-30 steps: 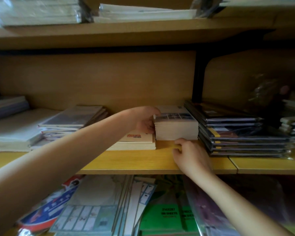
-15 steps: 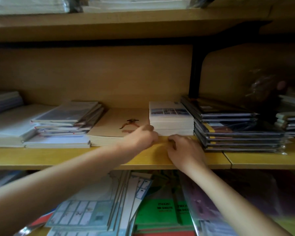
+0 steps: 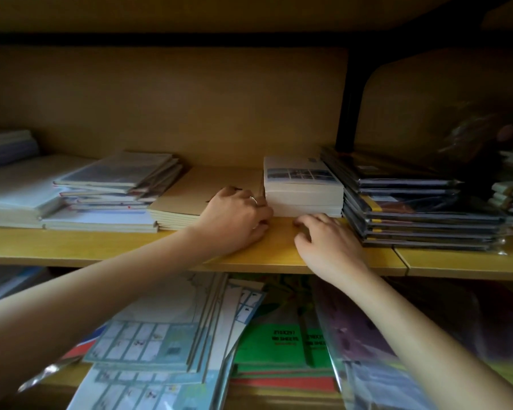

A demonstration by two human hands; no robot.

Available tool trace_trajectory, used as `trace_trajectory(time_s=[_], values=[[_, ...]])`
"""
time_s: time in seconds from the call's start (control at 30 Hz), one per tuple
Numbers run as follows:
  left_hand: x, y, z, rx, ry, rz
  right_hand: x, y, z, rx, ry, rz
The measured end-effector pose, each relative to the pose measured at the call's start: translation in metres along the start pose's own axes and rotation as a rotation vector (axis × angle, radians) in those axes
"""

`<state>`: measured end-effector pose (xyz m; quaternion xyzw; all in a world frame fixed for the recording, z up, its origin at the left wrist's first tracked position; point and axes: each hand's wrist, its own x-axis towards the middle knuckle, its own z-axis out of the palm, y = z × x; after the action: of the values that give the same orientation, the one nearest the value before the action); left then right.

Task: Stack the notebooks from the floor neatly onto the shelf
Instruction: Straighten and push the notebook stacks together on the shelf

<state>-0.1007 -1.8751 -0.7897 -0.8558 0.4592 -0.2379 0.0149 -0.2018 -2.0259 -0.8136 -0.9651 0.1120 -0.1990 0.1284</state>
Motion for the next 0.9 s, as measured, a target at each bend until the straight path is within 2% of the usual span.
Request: trace_trajectory(time_s=[0.07,0.17,0.3,0.4,0.5,0.63,0.8,0.9], values=[[0.000,0.000,0.000,-0.085,0.017,-0.022,-0.002,0.001,-0.001,-0.006,-0.006,-0.014],[0.002,0.003,0.001,-0.075,0.021,-0.066,-0.002,0.002,-0.001,-0.006,-0.013,-0.014],[0.010,0.014,-0.008,-0.335,-0.148,-0.435,-0.001,0.001,0.000,0.008,0.002,0.002],[0.020,0.030,-0.016,-0.472,-0.316,-0.590,-0.002,0.001,0.000,0.014,0.011,0.005],[0.028,0.038,-0.020,-0.670,-0.342,-0.711,-0.003,0.001,-0.001,0.024,0.038,-0.005],[0.026,0.045,-0.024,-0.682,-0.337,-0.774,-0.004,0.001,-0.001,0.043,0.037,0.003],[0.026,0.062,-0.014,-0.508,-0.341,-0.747,-0.003,0.000,-0.002,0.029,0.023,0.015],[0.029,0.059,-0.006,-0.516,-0.300,-0.781,-0.004,0.000,-0.002,0.024,0.023,0.007]])
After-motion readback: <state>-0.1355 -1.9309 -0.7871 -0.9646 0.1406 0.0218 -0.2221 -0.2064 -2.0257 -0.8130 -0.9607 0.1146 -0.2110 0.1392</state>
